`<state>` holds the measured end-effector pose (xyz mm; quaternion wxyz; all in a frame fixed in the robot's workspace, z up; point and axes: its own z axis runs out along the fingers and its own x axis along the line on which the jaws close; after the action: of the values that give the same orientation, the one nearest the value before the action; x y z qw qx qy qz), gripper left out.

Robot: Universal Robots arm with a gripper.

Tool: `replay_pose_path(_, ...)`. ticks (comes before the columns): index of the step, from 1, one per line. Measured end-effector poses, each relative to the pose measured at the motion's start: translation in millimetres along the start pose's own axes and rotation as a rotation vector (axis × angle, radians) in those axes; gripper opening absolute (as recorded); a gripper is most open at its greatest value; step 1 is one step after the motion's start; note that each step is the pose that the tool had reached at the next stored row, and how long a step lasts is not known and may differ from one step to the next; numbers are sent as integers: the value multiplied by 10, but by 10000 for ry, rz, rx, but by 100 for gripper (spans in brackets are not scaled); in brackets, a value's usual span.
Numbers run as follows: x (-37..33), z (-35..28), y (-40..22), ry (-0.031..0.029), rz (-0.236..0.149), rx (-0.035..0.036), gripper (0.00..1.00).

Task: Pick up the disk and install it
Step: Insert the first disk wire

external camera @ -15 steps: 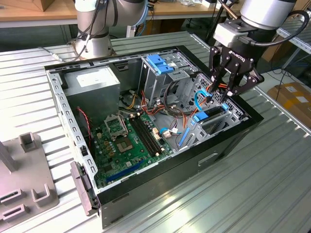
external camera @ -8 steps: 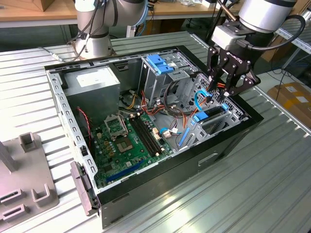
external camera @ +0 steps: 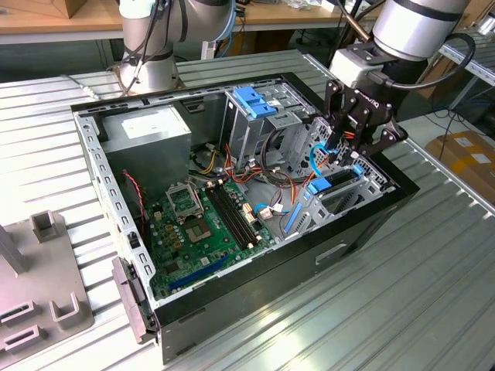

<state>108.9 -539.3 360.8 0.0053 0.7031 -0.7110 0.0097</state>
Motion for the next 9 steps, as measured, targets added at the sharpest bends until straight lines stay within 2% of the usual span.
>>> replay_pose_path(1, 0, 7, 0, -13, 1, 0, 44)
replay_pose_path(2, 0, 14, 1, -56, 1, -1, 44)
replay_pose_path(9, -1, 39, 1, -118, 1, -1, 44)
